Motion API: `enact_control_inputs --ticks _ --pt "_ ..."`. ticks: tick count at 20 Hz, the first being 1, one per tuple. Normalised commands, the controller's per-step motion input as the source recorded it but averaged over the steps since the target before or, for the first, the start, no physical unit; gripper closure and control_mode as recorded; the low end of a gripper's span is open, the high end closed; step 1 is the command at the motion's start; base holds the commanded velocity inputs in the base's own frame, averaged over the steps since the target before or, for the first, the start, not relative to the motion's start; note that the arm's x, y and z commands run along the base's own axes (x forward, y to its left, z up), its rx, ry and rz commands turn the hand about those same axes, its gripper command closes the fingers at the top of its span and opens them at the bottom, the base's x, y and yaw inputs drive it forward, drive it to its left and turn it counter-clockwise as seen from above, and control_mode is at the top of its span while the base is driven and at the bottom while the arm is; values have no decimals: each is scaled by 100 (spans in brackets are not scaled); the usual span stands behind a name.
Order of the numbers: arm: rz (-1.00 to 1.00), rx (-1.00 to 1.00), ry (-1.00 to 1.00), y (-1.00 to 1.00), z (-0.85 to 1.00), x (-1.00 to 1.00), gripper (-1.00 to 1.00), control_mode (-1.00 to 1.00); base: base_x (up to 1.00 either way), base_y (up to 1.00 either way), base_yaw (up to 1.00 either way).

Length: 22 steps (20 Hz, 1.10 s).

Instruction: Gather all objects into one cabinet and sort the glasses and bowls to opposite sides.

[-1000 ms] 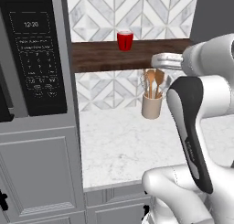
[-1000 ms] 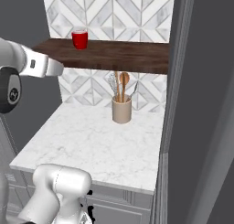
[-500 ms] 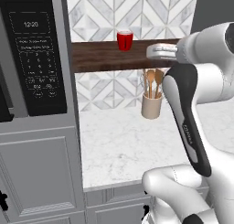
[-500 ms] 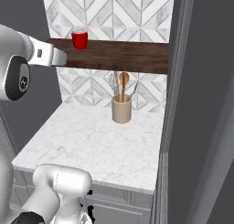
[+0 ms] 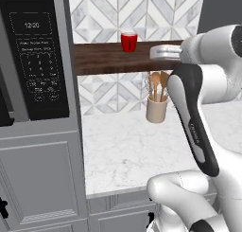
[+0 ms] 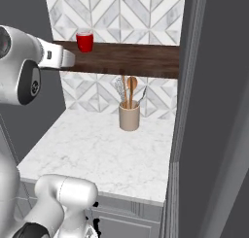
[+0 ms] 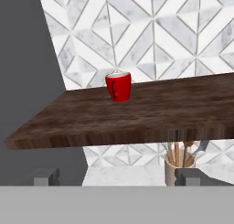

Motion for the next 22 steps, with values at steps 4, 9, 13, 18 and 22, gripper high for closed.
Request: enact_control_inputs --ticks 4,9,13,18,22 --pt "1 -3 -5 1 -33 35 -100 -100 0 0 0" --pt "0 0 -3 0 -8 44 -100 -100 0 0 0" --pt "0 0 0 11 0 42 -100 -100 0 0 0" --pt "0 0 0 20 14 27 -100 -100 0 0 0" --pt "-1 0 0 10 11 18 -100 -100 0 0 0"
